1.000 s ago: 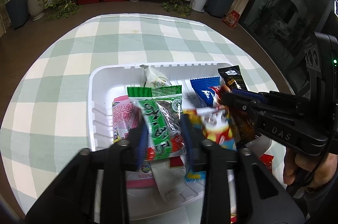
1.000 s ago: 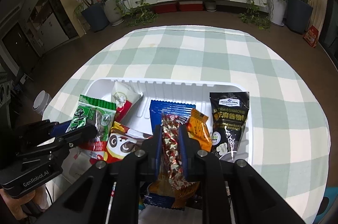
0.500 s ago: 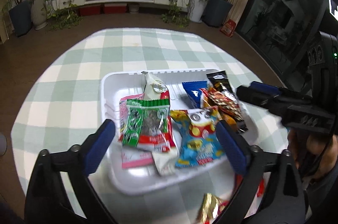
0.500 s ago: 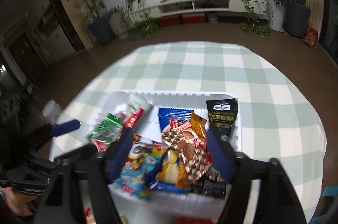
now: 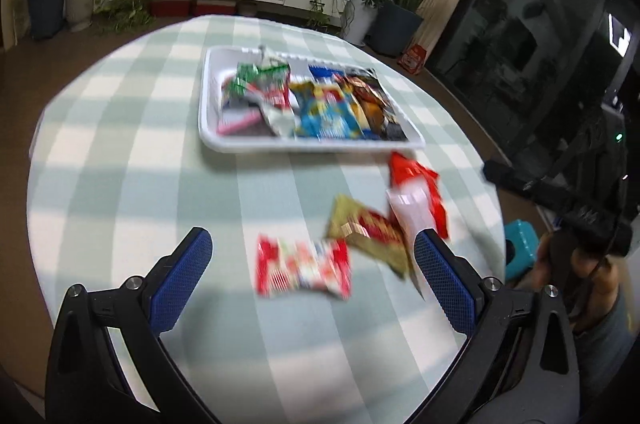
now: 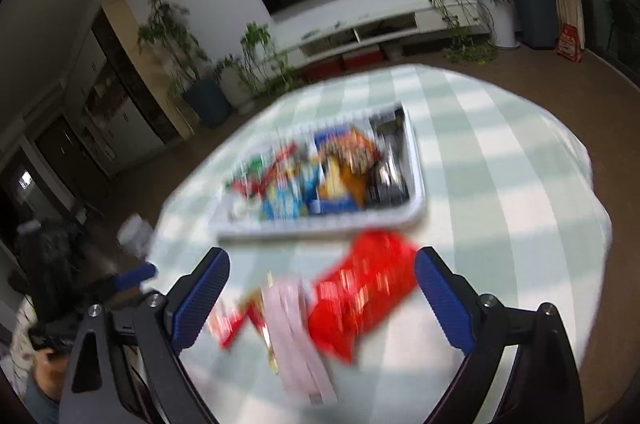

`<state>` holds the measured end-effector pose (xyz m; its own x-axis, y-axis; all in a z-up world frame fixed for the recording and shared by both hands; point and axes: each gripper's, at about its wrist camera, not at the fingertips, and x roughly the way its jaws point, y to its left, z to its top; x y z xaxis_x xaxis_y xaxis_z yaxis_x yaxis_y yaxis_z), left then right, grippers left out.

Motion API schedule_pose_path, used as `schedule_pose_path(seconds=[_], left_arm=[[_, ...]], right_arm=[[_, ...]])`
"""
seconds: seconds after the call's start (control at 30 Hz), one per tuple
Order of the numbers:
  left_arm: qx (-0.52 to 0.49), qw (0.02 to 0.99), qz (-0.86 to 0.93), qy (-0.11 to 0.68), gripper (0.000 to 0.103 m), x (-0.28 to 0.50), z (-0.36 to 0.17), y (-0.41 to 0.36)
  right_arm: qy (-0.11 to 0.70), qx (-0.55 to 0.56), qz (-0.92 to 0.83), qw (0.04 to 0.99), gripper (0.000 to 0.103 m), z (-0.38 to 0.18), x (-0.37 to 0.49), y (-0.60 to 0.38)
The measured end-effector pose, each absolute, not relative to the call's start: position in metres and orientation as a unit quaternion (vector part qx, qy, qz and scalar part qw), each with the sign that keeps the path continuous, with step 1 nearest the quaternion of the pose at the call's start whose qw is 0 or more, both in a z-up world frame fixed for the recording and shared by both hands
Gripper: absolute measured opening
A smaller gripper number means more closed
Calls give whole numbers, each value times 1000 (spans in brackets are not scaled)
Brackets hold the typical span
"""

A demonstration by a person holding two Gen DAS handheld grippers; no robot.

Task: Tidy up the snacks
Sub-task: 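Withdraw both tools from the tray toward the remaining snacks, then close the right tool on the pink stick pack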

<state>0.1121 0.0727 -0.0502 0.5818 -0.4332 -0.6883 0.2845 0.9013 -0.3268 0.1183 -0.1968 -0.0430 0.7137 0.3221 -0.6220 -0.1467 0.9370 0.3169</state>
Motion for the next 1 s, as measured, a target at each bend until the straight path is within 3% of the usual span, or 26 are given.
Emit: schedule_pose_path(seconds=[0.2,0.37,0.83,1.0], left_arm=[[-133,880,-210,406,102,69,-63,72],[-121,877,-217,411,102,57,-73,61],[-170,874,-221,398,103,60,-82,75],[-179,871,-218,402,103,63,-85,80]], right_arm=[[370,80,128,917,93,-60,79,-174],[391,48,137,909,73,-74,67,-156],[422,-3,116,899,54,-86,86,-132],[446,0,104,889,51,-99,96,-135]])
